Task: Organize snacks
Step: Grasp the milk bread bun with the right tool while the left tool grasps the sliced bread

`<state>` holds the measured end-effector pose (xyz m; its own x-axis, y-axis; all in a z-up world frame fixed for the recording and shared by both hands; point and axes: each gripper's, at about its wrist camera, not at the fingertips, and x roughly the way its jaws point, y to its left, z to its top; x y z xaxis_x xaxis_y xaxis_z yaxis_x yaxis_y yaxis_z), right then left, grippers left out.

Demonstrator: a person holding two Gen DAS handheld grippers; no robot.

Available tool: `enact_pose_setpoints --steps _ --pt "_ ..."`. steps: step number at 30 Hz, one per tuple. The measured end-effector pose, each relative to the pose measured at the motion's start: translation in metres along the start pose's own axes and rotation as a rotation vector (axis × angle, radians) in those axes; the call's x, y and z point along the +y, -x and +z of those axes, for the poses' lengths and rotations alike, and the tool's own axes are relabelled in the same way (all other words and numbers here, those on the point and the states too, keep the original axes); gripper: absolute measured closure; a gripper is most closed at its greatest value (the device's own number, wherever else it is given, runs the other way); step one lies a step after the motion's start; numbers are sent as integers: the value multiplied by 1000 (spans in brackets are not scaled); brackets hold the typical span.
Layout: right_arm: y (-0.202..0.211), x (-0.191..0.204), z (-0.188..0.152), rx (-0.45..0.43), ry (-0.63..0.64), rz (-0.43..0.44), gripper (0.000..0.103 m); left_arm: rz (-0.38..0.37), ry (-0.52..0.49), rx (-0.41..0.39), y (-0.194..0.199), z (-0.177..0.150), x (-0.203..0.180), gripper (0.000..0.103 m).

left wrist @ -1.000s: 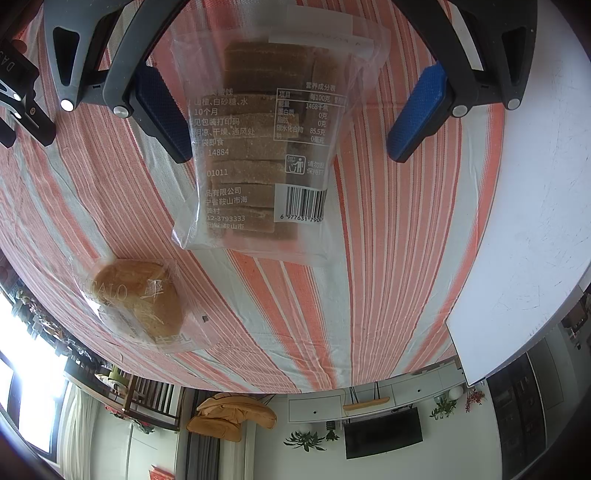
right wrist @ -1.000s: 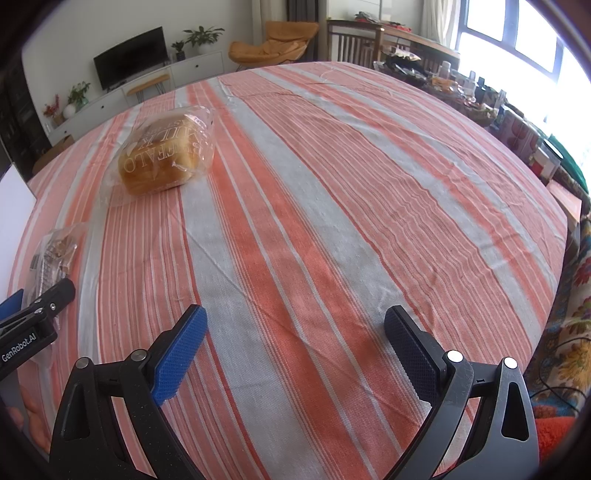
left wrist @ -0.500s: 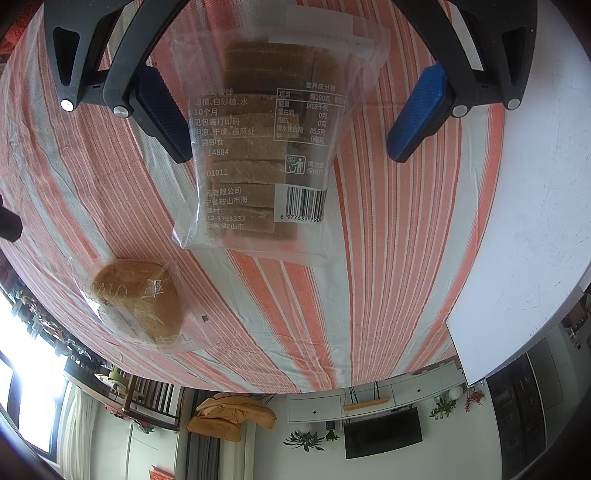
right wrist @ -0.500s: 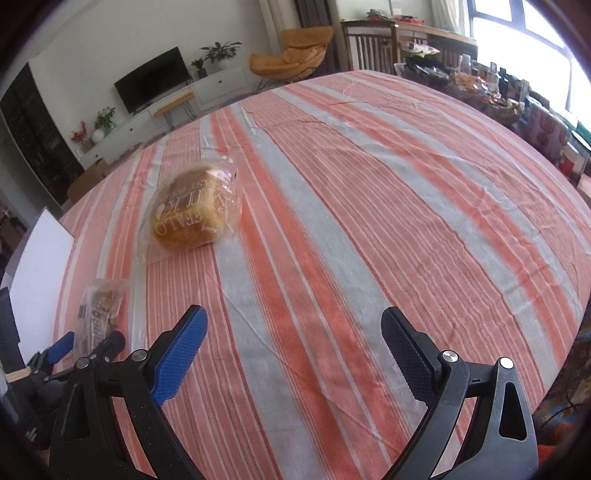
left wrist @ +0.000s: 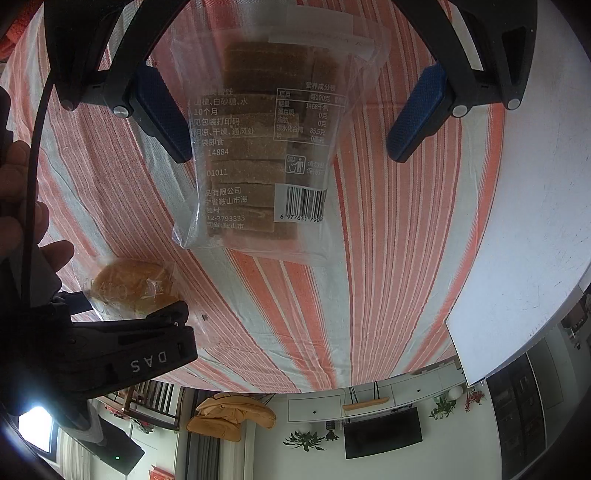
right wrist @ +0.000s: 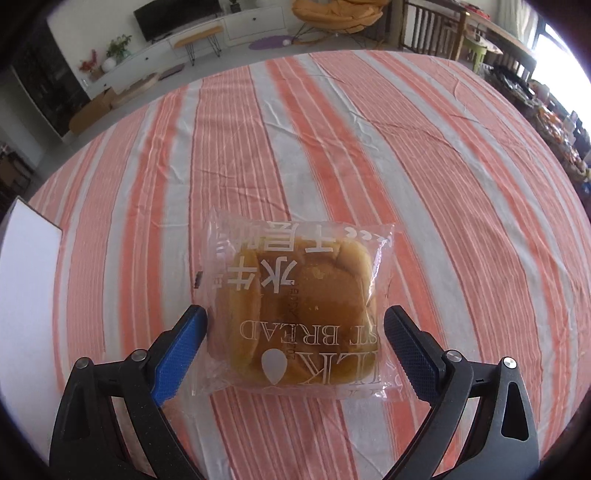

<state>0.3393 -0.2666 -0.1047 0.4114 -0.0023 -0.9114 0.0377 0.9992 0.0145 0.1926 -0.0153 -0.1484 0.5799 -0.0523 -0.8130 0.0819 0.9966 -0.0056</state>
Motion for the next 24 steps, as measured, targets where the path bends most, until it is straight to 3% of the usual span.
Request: enact_pose_setpoints --steps 3,5,7,8,11,13,14,21,24 --pt "-5 8 -4 -57 58 -34 5 0 0 0 0 0 0 0" --pt "-8 -5 -7 -60 27 15 5 1 0 0 0 0 0 0" --pt "-15 -27 -10 -34 -37 128 6 1 0 0 0 -1 1 0" --pt "-12 -33 -12 -66 -33 139 6 1 0 0 0 -1 1 0" --pt "-10 -38 -16 -43 -8 101 10 2 1 0 0 0 1 0" --pt "-1 -44 -20 -50 -37 99 22 2 1 0 0 0 2 0" --pt "6 -46 -24 -54 -49 74 23 2 1 0 0 0 2 0" --pt "46 -51 -103 -163 -37 -74 20 2 1 0 0 1 2 0" --pt "34 -60 -128 -184 -114 -30 8 2 1 0 0 1 2 0"
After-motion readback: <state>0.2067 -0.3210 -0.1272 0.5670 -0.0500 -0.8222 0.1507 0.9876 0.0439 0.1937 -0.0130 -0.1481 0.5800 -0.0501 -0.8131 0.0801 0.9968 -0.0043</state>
